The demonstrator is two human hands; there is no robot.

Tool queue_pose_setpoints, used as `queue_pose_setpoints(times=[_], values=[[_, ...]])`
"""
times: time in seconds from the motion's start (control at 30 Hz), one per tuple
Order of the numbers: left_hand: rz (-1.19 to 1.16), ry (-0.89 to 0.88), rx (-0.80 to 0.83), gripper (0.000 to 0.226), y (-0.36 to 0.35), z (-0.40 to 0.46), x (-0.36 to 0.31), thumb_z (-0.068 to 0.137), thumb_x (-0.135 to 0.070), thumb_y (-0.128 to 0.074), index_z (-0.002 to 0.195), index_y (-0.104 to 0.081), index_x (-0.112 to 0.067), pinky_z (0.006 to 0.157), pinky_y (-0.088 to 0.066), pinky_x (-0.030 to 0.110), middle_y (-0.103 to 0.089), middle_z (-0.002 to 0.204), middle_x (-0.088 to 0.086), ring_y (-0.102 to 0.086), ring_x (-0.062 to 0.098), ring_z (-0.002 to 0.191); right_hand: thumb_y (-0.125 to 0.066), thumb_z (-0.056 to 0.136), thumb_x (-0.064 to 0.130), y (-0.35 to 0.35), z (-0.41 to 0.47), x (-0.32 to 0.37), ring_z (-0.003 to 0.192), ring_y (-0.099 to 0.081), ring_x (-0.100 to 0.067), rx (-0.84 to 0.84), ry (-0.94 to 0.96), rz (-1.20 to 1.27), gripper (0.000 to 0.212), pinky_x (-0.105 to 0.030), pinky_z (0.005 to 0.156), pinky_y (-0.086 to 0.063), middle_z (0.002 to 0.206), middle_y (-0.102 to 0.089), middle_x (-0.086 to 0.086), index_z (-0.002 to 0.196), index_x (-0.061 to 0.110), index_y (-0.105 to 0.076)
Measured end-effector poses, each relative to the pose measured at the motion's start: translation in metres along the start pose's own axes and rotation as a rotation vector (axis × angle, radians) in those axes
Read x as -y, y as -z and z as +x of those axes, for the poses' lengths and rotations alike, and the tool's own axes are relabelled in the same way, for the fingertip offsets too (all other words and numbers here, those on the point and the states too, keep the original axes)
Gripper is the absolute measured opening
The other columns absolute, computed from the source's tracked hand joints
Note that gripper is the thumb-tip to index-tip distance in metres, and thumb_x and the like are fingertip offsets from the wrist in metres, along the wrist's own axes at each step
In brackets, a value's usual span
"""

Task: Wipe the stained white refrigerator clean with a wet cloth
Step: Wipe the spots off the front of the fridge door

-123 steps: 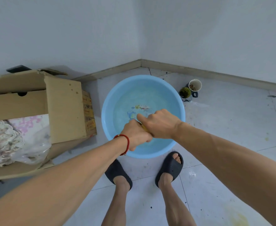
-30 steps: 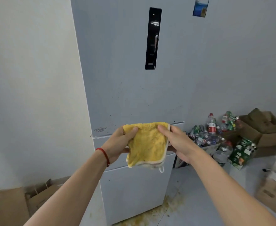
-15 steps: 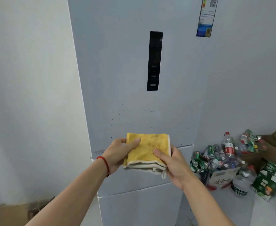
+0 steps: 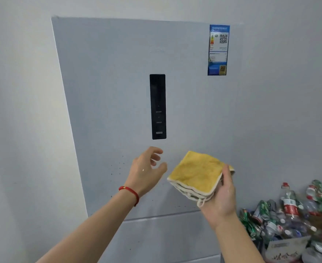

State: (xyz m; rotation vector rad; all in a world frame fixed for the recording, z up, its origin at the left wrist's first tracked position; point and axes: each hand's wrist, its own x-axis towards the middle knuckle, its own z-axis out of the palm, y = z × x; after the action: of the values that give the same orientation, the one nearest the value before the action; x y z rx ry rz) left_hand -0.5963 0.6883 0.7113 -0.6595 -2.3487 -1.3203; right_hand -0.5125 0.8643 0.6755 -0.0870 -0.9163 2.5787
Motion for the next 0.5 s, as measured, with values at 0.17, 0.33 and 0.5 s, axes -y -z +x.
queue_pose_setpoints(times=[0.17, 0.33, 0.5], values=[[-0.051, -0.055, -0.232, 0.021, 0.045, 0.0, 0.025, 0.087, -0.009, -0.067, 0.089, -0.069, -0.03, 0.068, -0.056, 0.024, -0.07, 0.079, -0.007, -0.066, 0.011, 0.077, -0.056, 0.092, 0.07, -0.031, 0.019, -0.008, 0.136, -0.052, -0.011, 0.071, 0.399, -0.447, 0.084, -0.035, 0.114, -0.04, 0.16, -0.044, -0.005, 0.152, 0.012, -0.046], [-0.085, -0.031, -0.351, 0.022, 0.11, -0.006, 0.061, 0.088, -0.007, -0.065, 0.086, -0.069, -0.028, 0.067, -0.055, 0.027, -0.069, 0.075, -0.003, -0.065, 0.017, 0.073, -0.024, 0.099, 0.07, -0.084, 0.064, -0.091, 0.154, 0.028, -0.009, 0.225, 0.793, -1.361, 0.086, -0.049, 0.128, 0.011, 0.169, 0.028, 0.0, 0.164, 0.029, 0.015], [-0.058, 0.023, -0.459, 0.02, 0.171, -0.006, 0.104, 0.088, -0.006, -0.062, 0.09, -0.069, -0.025, 0.065, -0.046, 0.012, -0.069, 0.082, -0.005, -0.06, 0.009, 0.067, -0.029, 0.106, 0.056, -0.106, 0.091, -0.149, 0.16, -0.002, -0.034, 0.002, 1.042, -1.628, 0.068, -0.06, 0.126, -0.008, 0.172, -0.006, -0.017, 0.164, 0.023, -0.021]])
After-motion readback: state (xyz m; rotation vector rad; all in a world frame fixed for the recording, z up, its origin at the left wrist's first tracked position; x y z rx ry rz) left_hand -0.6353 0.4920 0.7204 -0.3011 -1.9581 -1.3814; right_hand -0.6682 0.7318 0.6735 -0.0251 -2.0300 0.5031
